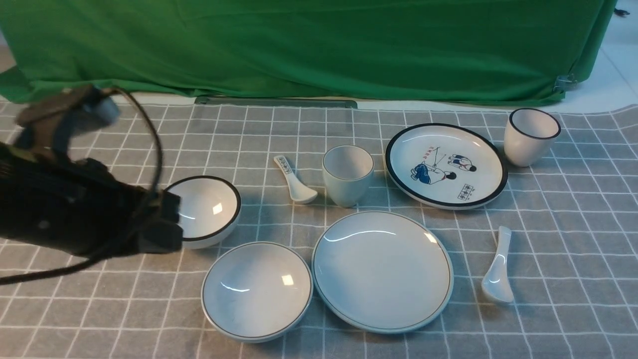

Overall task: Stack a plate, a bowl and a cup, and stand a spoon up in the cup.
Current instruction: Use the left arm to grab a blue rice bowl, then use the left arm to put the blue rice bowl into the blue large plate in the middle

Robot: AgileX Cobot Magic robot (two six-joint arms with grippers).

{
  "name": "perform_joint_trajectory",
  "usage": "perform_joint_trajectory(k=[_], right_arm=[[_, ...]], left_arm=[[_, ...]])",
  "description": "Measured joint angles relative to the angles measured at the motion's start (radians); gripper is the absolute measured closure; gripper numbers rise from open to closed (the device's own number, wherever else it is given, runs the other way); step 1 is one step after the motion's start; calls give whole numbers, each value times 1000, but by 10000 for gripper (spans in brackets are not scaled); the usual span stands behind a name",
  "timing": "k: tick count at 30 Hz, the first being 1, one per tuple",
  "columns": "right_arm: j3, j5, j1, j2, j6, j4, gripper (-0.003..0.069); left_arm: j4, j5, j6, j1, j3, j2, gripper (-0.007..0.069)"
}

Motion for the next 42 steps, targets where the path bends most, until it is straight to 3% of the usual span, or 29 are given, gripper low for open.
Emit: perform_joint_trajectory(k=[7, 11, 15, 18, 23, 27, 30, 32, 34, 37, 42], right_arm=[[-277, 361, 251, 346, -199, -16, 637], [-311, 371, 374, 511, -233, -21, 637], [-312, 341, 449, 602, -236, -21, 637], [-312, 298, 489, 651, -237, -21, 637], [-312, 236, 497, 675, -237, -22, 637], [-313, 200, 497, 675, -240, -23, 637], [-313, 197, 497, 675, -241, -23, 637], [-313, 197, 497, 675, -244, -23, 637], [-313, 197, 497, 675, -247, -23, 637], [-313, 198, 497, 675, -250, -23, 637], [-315, 223, 493, 649, -239, -32, 637]], left_arm=[[148, -3, -148, -148, -54, 210, 624], [173, 2, -172, -161, -86, 305, 604], [289, -1, -257, -162, -90, 345, 543], [372, -14, -345, -162, -90, 372, 437], [386, -76, -369, -162, -91, 424, 238], [385, -107, -371, -162, -91, 475, 153], [385, -111, -369, -162, -91, 495, 186], [381, -110, -357, -162, -91, 497, 291], [377, -104, -337, -162, -91, 492, 448], [369, -88, -321, -162, -97, 448, 573], [347, -18, -286, -163, -141, 335, 603]])
